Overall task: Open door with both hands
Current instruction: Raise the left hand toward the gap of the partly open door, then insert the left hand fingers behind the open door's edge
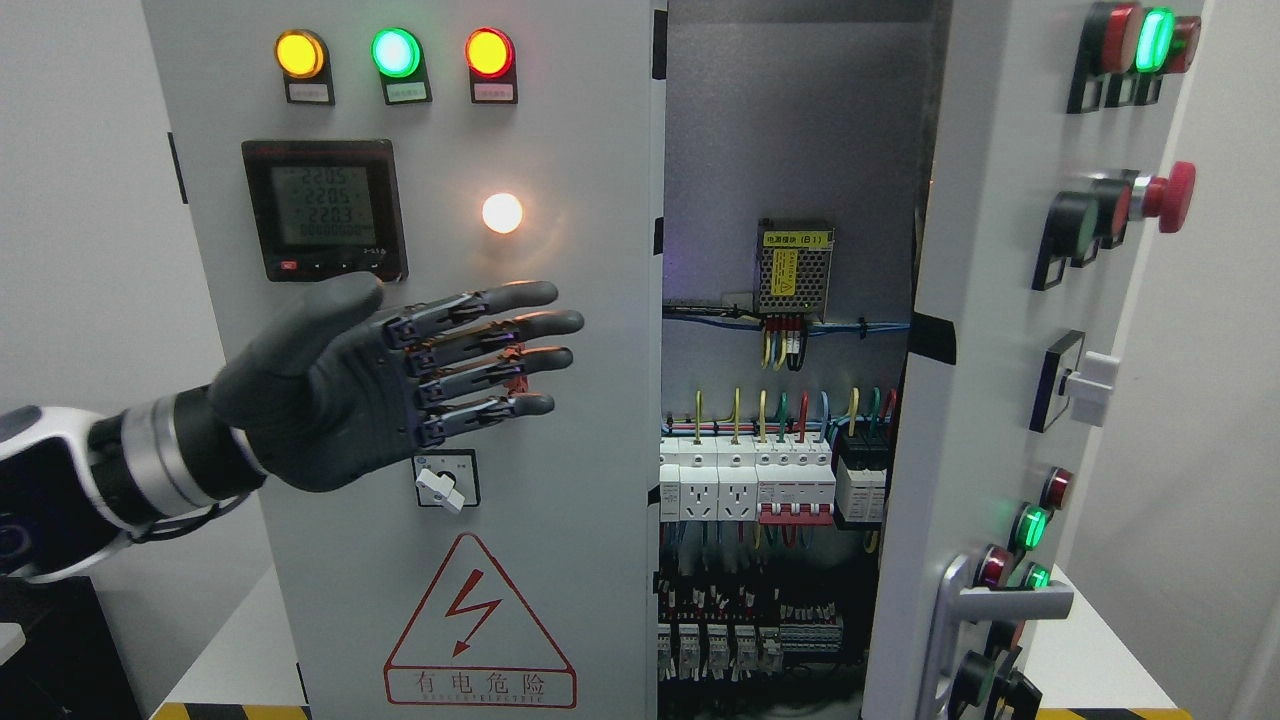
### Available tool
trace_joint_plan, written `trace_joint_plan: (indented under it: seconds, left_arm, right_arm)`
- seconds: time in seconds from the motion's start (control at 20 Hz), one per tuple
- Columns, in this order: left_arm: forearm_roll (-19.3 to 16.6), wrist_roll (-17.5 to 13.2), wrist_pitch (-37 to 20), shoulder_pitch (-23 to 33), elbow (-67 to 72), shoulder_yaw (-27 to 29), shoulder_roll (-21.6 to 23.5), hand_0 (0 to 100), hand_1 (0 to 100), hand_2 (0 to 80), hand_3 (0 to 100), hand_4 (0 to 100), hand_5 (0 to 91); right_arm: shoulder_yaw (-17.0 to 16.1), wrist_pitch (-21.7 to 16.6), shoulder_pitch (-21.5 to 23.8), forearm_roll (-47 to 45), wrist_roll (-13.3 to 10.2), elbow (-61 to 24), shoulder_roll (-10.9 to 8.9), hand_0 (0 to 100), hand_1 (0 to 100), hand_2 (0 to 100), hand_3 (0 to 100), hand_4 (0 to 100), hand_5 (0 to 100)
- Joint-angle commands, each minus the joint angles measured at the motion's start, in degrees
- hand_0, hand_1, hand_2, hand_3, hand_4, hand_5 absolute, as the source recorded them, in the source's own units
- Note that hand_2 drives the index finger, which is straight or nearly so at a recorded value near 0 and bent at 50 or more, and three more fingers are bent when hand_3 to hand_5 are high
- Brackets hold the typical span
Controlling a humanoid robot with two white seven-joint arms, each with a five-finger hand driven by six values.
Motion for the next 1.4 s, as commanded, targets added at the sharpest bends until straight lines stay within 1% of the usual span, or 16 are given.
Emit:
trace_joint_plan:
  seconds: [0.0, 0.1, 0.15, 0.2, 0.5, 0.85, 1.15, 1.2, 1.35]
  left_arm:
    - [3.28, -0.65, -0.32, -3.26, 4.79, -12.29, -15.1, 12, 39, 0.0, 0, 0, 0.0]
    - [7.67, -1.35, -0.05, -4.23, 4.79, -11.42, -16.16, 12, 39, 0.0, 0, 0, 0.0]
    - [8.82, -1.62, 0.12, -4.67, 4.79, -10.89, -16.6, 12, 39, 0.0, 0, 0, 0.0]
    - [9.1, -1.71, 0.47, -4.76, 4.79, -10.36, -17.21, 12, 39, 0.0, 0, 0, 0.0]
    - [9.98, -1.89, 4.24, -4.67, 4.87, -5.26, -21.08, 12, 39, 0.0, 0, 0, 0.0]
    - [9.89, -1.71, 4.43, -4.94, 6.19, -3.67, -25.21, 12, 39, 0.0, 0, 0, 0.0]
    - [9.36, -1.18, 4.43, -5.99, 8.3, -3.59, -31.01, 12, 39, 0.0, 0, 0, 0.0]
    - [9.28, -0.92, 4.43, -6.34, 8.3, -3.59, -31.54, 12, 39, 0.0, 0, 0, 0.0]
    - [9.1, 2.41, 4.43, -6.96, 8.21, -3.59, -33.12, 12, 39, 0.0, 0, 0, 0.0]
  right_arm:
    - [0.02, 0.01, 0.0, 0.0, 0.01, 0.0, 0.07, 12, 39, 0, 0, 0, 0]
    - [0.02, 0.01, 0.0, 0.0, 0.01, 0.0, -0.02, 12, 39, 0, 0, 0, 0]
    - [0.02, 0.01, 0.0, 0.0, 0.01, 0.0, -0.02, 12, 39, 0, 0, 0, 0]
    - [0.02, 0.01, 0.0, 0.0, 0.01, 0.0, 0.07, 12, 39, 0, 0, 0, 0]
    - [0.02, 0.01, 0.0, 0.0, 0.01, 0.0, -0.02, 12, 39, 0, 0, 0, 0]
    - [0.02, 0.01, 0.0, 0.0, 0.01, 0.0, 0.07, 12, 39, 0, 0, 0, 0]
    - [0.02, 0.01, 0.0, 0.0, 0.01, 0.0, -0.02, 12, 39, 0, 0, 0, 0]
    - [-0.07, 0.01, 0.0, 0.0, 0.01, 0.0, 0.07, 12, 39, 0, 0, 0, 0]
    - [0.02, 0.01, 0.0, 0.0, 0.01, 0.0, -0.02, 12, 39, 0, 0, 0, 0]
